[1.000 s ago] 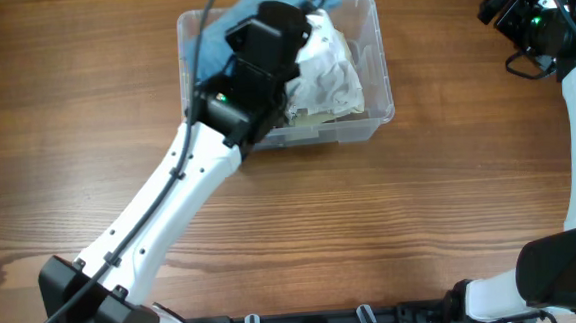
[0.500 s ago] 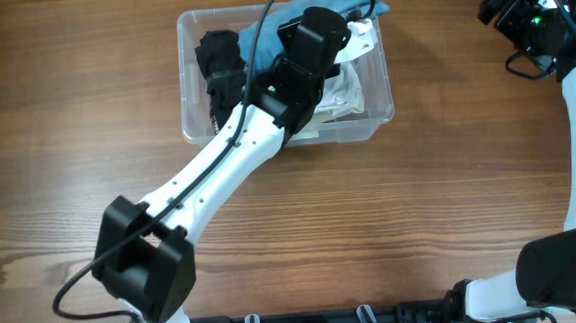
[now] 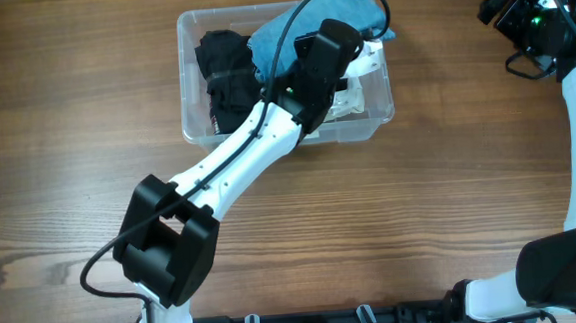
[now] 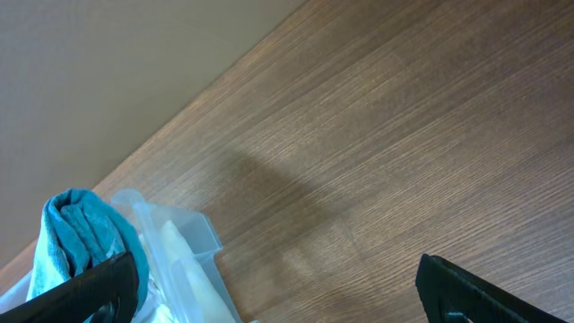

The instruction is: Pack container

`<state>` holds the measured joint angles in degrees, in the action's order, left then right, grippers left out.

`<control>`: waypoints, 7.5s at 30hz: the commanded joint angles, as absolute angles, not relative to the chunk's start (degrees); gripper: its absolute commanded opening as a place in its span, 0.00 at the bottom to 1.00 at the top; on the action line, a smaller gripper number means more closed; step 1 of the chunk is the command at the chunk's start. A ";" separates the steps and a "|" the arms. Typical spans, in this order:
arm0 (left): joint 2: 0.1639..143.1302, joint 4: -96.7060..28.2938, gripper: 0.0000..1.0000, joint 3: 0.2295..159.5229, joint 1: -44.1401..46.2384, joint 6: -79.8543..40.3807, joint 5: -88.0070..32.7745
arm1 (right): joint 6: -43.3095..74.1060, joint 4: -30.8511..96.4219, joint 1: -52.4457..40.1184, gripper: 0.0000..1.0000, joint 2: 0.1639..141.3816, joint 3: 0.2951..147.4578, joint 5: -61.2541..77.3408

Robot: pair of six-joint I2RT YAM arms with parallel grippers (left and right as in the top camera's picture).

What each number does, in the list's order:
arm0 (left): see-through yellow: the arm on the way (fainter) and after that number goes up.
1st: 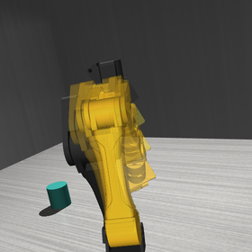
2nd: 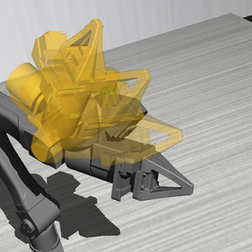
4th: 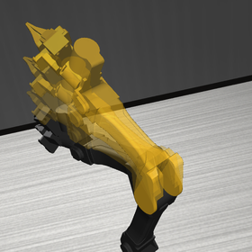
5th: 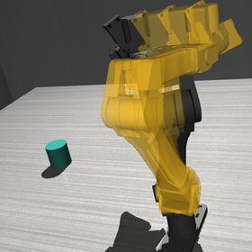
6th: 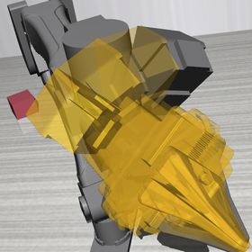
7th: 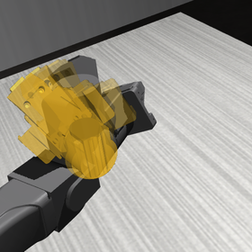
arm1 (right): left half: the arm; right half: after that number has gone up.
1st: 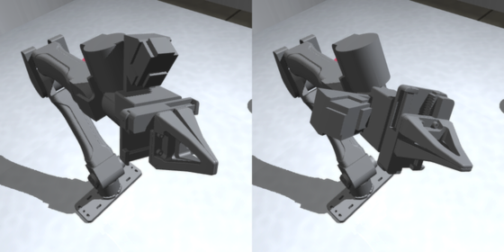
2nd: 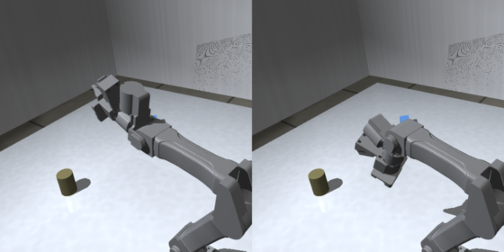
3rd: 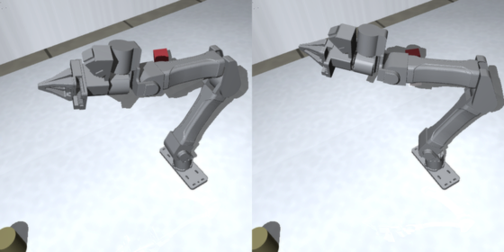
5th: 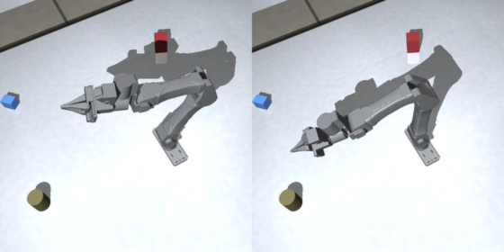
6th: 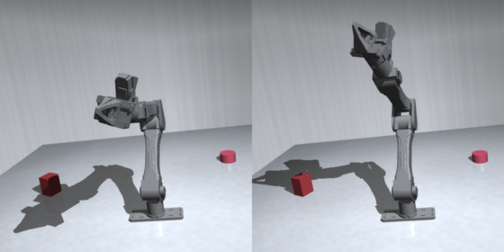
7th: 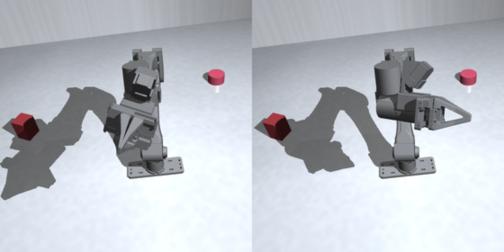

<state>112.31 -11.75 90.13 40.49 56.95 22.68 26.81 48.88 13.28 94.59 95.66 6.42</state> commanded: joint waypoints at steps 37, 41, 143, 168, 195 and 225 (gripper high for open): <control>111.37 -10.33 0.62 90.98 38.52 69.58 23.00 | 27.16 48.90 13.04 1.00 94.39 95.94 6.96; 111.31 -10.33 0.96 90.98 39.64 69.58 24.34 | 27.16 48.90 13.04 1.00 94.39 95.94 6.96; 112.99 -38.46 0.08 91.11 44.49 -9.39 0.32 | 27.16 48.90 13.04 1.00 94.39 95.94 6.96; 73.95 -73.76 1.00 95.81 31.27 -18.92 17.61 | 27.16 48.88 13.04 1.00 94.39 95.94 6.96; 12.21 -4.73 1.00 18.68 -3.70 -7.73 -5.54 | 27.16 48.90 13.04 1.00 94.39 95.94 6.96; 0.38 -8.45 1.00 2.35 -3.62 -7.70 -5.10 | 27.16 48.90 13.04 1.00 94.39 95.94 6.96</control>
<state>0.80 -8.75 2.87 -3.40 -8.80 -4.62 26.83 48.88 13.28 94.59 95.66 6.42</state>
